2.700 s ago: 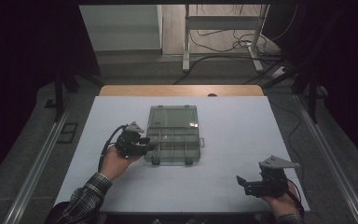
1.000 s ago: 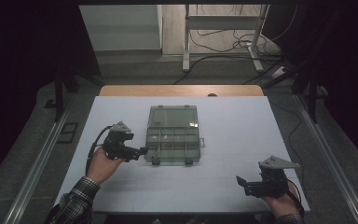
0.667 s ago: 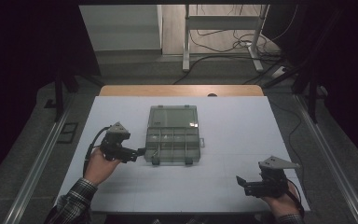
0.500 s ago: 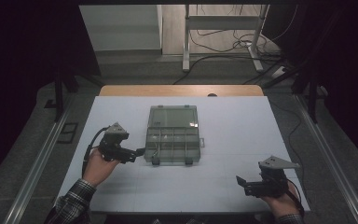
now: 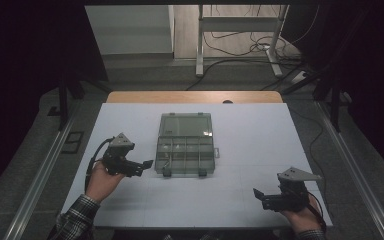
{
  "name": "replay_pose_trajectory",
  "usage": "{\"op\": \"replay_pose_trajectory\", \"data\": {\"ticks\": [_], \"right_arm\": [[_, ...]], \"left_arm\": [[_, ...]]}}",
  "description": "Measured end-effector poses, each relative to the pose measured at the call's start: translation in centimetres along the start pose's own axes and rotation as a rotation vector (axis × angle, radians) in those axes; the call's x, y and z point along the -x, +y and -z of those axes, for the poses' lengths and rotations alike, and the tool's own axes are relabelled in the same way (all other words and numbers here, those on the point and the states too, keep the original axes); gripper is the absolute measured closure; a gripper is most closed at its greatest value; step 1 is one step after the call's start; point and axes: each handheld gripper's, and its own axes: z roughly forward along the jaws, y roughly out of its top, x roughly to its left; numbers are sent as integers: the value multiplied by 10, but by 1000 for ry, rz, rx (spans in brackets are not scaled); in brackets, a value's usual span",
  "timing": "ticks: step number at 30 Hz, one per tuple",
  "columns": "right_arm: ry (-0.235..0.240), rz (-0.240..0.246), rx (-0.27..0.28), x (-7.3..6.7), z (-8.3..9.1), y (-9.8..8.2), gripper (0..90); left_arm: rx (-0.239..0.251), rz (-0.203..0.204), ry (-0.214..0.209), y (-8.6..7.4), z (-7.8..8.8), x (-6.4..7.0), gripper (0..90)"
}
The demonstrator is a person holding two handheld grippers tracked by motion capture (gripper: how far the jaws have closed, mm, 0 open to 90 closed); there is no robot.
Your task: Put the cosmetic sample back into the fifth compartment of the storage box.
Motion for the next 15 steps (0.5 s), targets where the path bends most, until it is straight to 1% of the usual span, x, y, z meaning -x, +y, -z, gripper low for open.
{"op": "replay_pose_trajectory", "data": {"ticks": [5, 8, 9, 10, 11, 12, 15], "right_arm": [[0, 0, 0, 0, 0, 0, 7], [0, 0, 0, 0, 0, 0, 7], [0, 0, 0, 0, 0, 0, 7], [0, 0, 0, 0, 0, 0, 7], [0, -1, 0, 0, 0, 0, 7], [0, -1, 0, 0, 0, 0, 7], [0, 0, 0, 0, 0, 0, 7]], "left_arm": [[9, -2, 2, -3, 3, 0, 30], [10, 5, 8, -5, 5, 0, 30], [14, 0, 7, -5, 6, 0, 30], [14, 7, 8, -6, 7, 0, 30], [15, 3, 9, -7, 8, -1, 31], [16, 10, 13, -8, 8, 0, 30], [19, 12, 13, -11, 11, -1, 31]]}}
